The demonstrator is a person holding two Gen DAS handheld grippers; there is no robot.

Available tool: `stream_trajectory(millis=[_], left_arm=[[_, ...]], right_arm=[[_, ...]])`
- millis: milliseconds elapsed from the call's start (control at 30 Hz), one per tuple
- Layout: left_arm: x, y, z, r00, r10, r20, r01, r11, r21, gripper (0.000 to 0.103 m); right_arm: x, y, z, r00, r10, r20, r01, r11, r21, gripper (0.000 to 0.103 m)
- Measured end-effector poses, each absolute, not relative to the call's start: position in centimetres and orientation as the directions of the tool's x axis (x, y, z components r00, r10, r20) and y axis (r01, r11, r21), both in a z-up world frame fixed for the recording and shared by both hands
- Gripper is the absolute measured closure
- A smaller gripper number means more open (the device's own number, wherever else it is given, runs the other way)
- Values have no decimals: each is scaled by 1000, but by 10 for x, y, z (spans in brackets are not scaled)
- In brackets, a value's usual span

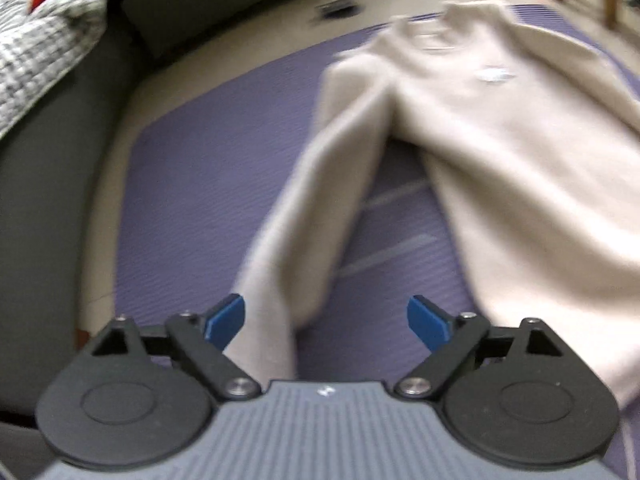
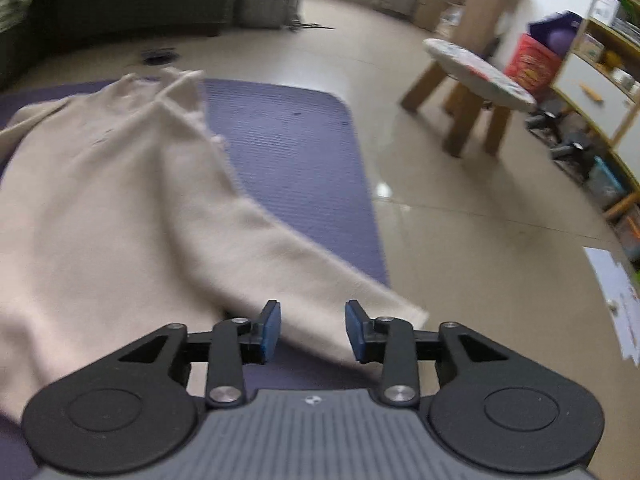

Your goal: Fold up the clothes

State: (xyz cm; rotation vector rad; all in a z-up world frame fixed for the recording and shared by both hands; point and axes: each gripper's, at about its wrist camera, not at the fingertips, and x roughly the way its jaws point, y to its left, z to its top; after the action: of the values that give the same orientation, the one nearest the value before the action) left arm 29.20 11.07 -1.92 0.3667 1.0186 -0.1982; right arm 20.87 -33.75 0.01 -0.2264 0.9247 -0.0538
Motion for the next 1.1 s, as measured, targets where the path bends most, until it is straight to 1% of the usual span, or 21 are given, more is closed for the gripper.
stream_trajectory(millis=[33, 100, 267, 333, 400, 533, 667, 733, 867, 1000, 1100], left_arm=[[281, 109, -22, 511, -18, -859, 355, 915, 192, 9], [260, 107, -29, 504, -71, -861, 406, 899, 164, 7], [220, 105, -39, 512, -136, -848, 486, 860, 156, 3], [201, 98, -44, 530, -158, -833, 527, 831, 178, 2], [191, 88, -50, 549, -173, -818, 566, 797, 211, 1], [167, 65, -66, 582, -178, -794, 622, 726, 293, 1], [160, 55, -72, 654, -179, -735, 593, 724, 351, 1], [164, 50, -75, 697, -153, -701, 549, 742, 384, 1], [174, 50, -80, 729, -129, -673, 507, 762, 403, 7], [185, 55, -61, 789, -131, -600, 420, 827, 373, 8], [198, 54, -53, 804, -130, -581, 401, 839, 367, 5]], right_arm=[[202, -335, -3, 601, -127, -789, -77, 974, -215, 59], [189, -330, -10, 595, -95, -798, -128, 969, -211, 59], [154, -317, -19, 584, -48, -810, -237, 945, -226, 52], [142, -309, -23, 577, -31, -816, -278, 932, -232, 49], [135, -301, -29, 556, -24, -831, -316, 918, -238, 49], [128, -289, -42, 528, -47, -848, -356, 894, -272, 48], [126, -289, -50, 517, -70, -853, -349, 893, -284, 47], [126, -292, -53, 516, -78, -853, -331, 900, -282, 47], [126, -296, -59, 520, -78, -851, -305, 913, -270, 46], [129, -299, -63, 516, -35, -856, -291, 933, -213, 46], [131, -301, -65, 521, -14, -854, -270, 946, -180, 46]])
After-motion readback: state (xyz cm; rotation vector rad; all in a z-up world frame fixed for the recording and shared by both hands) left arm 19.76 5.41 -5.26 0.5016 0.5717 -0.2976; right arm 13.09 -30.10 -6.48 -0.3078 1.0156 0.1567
